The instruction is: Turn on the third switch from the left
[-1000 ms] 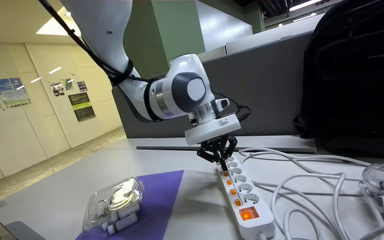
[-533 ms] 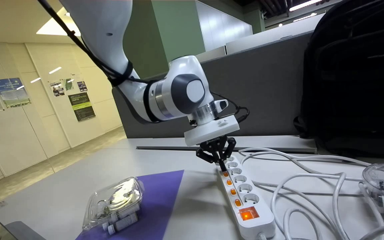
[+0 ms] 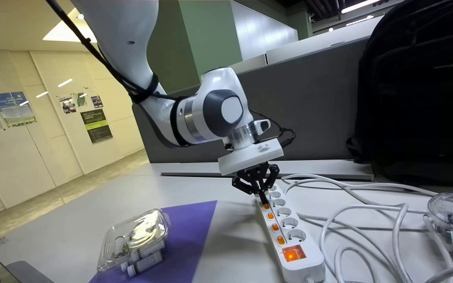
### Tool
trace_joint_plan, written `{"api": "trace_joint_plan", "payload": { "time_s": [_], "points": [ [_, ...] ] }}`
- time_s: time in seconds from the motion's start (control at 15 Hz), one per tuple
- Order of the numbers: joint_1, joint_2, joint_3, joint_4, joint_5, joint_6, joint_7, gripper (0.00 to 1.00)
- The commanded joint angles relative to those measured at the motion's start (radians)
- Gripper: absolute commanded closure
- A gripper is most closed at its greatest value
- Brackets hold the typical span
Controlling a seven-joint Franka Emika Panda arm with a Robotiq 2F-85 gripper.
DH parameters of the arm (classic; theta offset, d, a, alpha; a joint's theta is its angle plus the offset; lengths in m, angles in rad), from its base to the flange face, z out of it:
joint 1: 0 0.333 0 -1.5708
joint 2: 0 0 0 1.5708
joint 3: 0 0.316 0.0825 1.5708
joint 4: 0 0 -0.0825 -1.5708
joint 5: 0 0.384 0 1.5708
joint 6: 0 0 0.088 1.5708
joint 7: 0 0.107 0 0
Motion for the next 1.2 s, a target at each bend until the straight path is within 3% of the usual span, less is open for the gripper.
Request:
{"api": "trace_joint_plan", "payload": {
  "time_s": [0.0, 0.67, 1.13],
  "points": [
    [-0.026, 0.020, 0.019, 0.020, 0.007, -0.006, 0.014, 1.00],
    [0.000, -0.034, -0.005, -0.028, -0.014, 0.052, 0.040, 1.00],
    [-0.013, -0.056, 0.019, -0.061, 0.003, 0.049, 0.035, 1.00]
  ]
}}
